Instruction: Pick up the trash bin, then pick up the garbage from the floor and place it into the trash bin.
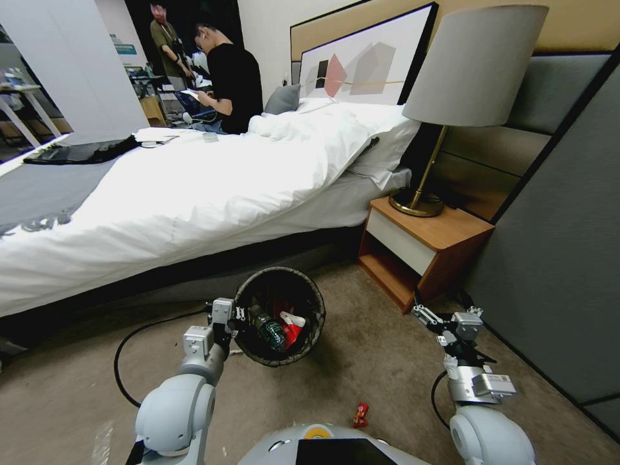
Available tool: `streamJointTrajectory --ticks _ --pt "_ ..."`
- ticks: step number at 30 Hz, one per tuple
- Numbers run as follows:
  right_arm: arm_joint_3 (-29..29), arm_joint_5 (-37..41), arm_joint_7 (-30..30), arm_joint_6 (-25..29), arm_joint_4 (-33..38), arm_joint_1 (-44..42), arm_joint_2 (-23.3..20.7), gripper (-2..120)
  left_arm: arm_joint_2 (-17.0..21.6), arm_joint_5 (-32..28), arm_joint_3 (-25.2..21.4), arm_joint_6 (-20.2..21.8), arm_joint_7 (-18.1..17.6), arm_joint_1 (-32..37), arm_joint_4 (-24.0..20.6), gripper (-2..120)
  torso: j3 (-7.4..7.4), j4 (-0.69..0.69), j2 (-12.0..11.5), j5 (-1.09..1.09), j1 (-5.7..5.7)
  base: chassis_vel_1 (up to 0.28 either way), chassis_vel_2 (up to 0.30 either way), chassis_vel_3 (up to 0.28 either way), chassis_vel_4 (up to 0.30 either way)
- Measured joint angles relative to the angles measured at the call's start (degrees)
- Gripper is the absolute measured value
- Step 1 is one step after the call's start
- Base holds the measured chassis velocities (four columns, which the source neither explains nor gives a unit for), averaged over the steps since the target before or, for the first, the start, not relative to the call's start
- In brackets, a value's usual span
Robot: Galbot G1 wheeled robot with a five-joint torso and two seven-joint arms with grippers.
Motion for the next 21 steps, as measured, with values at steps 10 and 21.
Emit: streamJointTrajectory --ticks 10,21 --pt "-0.1 0.1 0.2 -0.2 -0.2 0.3 -0.1 100 0.0 0.1 0.0 0.0 0.0 -0.1 0.0 1 0.00 0.00 0.0 0.02 0.00 0.128 -0.146 -0.128 0.141" --pt "-0.6 0.1 1.0 -1.1 -0.4 0.6 -0.1 100 0.1 0.1 0.0 0.0 0.0 -0.1 0.1 1 0.00 0.00 0.0 0.01 0.00 0.051 -0.045 -0.055 0.047"
